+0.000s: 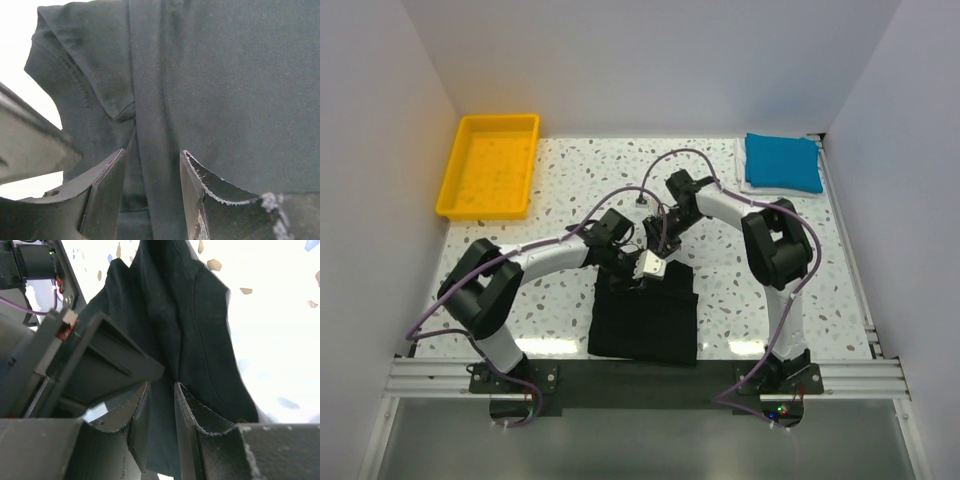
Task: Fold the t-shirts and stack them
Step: Fold the tshirt
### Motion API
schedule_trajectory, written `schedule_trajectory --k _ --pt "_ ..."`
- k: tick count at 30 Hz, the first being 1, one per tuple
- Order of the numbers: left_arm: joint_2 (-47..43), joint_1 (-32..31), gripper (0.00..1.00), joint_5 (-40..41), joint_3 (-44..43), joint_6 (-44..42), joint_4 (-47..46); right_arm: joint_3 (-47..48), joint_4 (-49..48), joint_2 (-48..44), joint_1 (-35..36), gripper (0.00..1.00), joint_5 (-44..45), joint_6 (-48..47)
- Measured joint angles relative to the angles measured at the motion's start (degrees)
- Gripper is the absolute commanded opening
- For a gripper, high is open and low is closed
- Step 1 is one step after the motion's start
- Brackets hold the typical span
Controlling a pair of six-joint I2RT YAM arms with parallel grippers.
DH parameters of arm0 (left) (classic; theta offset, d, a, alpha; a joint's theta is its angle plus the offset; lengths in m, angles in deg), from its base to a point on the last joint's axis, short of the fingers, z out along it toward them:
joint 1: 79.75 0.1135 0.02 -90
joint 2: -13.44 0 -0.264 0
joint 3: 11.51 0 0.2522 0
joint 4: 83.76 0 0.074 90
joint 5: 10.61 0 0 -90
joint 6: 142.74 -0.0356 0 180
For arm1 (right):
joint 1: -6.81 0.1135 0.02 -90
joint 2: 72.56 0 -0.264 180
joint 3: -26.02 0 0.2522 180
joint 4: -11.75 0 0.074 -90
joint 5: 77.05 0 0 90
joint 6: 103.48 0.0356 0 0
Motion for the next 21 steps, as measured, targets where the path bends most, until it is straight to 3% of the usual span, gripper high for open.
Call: schedule_trajectory --k 3,6,10,12,21 --pt "1.2 -0.7 0.51 0.5 0.0 0.5 -0.3 0.7 -0.7 1.8 0.7 0.29 0.0 0.3" --pt "2.5 -1.5 0.4 1.1 0.0 0.8 -0.6 0.9 -1.4 4.0 1.0 0.29 0.2 0.3" --pt "3.1 -1.8 0.07 1.4 0.0 1.2 -0.5 1.0 -1.9 7.0 1.0 0.27 1.4 -0.1" --pt "2.9 -1.9 0.0 1.4 0.0 1.2 -0.4 1.4 -1.4 8.2 1.0 0.26 0.5 -0.3" --pt "-5.4 -2.6 0.0 4.9 1.4 0.9 -1.7 1.9 -0.7 9.3 0.9 0.2 -1.0 -3.0"
